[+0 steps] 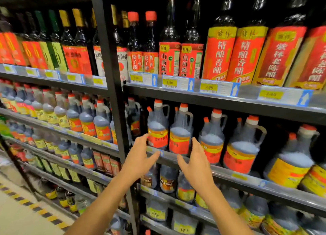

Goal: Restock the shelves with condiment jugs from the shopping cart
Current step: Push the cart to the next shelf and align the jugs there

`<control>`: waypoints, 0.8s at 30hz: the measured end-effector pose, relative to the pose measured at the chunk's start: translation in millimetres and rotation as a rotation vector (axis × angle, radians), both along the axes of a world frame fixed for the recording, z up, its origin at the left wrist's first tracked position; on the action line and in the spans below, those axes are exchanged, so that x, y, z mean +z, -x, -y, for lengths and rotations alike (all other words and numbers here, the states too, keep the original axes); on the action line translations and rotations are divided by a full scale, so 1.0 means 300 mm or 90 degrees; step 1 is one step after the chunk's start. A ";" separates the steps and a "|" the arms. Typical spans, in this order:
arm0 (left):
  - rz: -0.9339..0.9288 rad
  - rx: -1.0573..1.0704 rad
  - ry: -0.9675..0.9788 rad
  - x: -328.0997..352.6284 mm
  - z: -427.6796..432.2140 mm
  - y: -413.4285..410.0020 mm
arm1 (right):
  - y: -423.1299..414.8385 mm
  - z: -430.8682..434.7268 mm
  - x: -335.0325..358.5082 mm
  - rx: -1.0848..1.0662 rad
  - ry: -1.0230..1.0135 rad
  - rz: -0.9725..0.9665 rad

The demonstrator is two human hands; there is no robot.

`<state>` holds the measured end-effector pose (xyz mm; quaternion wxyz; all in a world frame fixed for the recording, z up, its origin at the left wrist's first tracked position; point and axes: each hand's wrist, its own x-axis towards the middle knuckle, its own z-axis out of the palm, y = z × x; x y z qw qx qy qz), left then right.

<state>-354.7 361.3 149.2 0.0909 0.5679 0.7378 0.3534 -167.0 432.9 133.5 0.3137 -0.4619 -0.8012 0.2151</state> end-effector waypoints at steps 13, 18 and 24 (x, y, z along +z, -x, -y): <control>0.169 0.093 -0.105 -0.068 -0.272 0.083 | 0.210 -0.069 -0.031 -0.161 0.074 -0.198; 0.172 0.074 -0.126 -0.087 -0.297 0.116 | 0.239 -0.096 -0.047 -0.245 0.022 -0.192; 0.217 -0.017 -0.111 -0.112 -0.282 0.183 | 0.213 -0.115 -0.060 -0.183 0.055 -0.221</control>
